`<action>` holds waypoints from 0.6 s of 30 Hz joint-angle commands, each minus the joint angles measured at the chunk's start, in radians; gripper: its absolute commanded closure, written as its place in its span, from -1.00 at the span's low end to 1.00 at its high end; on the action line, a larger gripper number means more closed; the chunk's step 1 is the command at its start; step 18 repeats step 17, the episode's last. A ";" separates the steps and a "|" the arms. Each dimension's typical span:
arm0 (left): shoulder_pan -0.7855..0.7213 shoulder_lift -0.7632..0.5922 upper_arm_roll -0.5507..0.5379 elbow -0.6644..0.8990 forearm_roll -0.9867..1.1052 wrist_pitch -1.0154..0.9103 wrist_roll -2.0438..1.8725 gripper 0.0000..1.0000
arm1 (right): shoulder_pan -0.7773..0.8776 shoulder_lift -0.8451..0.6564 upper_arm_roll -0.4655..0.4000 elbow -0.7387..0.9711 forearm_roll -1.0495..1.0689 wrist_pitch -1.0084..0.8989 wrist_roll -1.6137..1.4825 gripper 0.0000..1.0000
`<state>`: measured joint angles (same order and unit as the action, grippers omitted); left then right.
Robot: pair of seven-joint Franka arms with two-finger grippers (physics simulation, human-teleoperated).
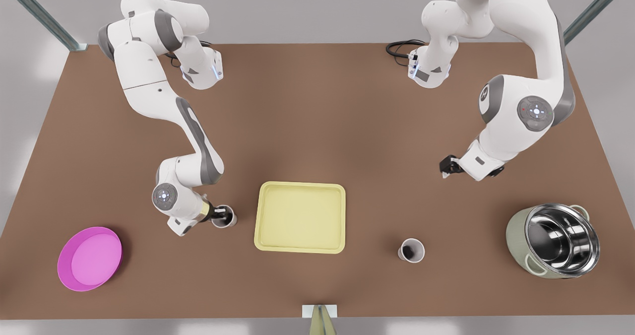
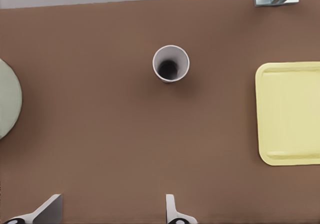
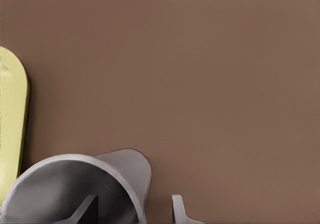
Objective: Use the left arm to pick up the white IKEA cup from the tray and place it on the middle-left position; use the right arm to pick up the white IKEA cup from the tray and place it on the middle-right position
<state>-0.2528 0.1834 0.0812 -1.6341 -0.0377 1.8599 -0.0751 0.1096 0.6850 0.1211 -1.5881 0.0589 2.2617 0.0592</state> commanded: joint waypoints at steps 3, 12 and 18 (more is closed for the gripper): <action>0.000 -0.001 0.000 -0.001 0.007 -0.030 0.092 -1.00 | -0.001 -0.012 0.000 0.000 0.001 0.019 -0.131 -1.00; 0.004 -0.001 0.000 -0.003 0.007 -0.031 0.092 -1.00 | -0.064 -0.469 -0.047 0.045 -0.080 -0.425 -0.111 -1.00; 0.004 -0.001 0.000 -0.006 0.007 -0.031 0.090 -1.00 | -0.071 -0.472 -0.098 0.084 -0.116 -0.608 -0.111 -1.00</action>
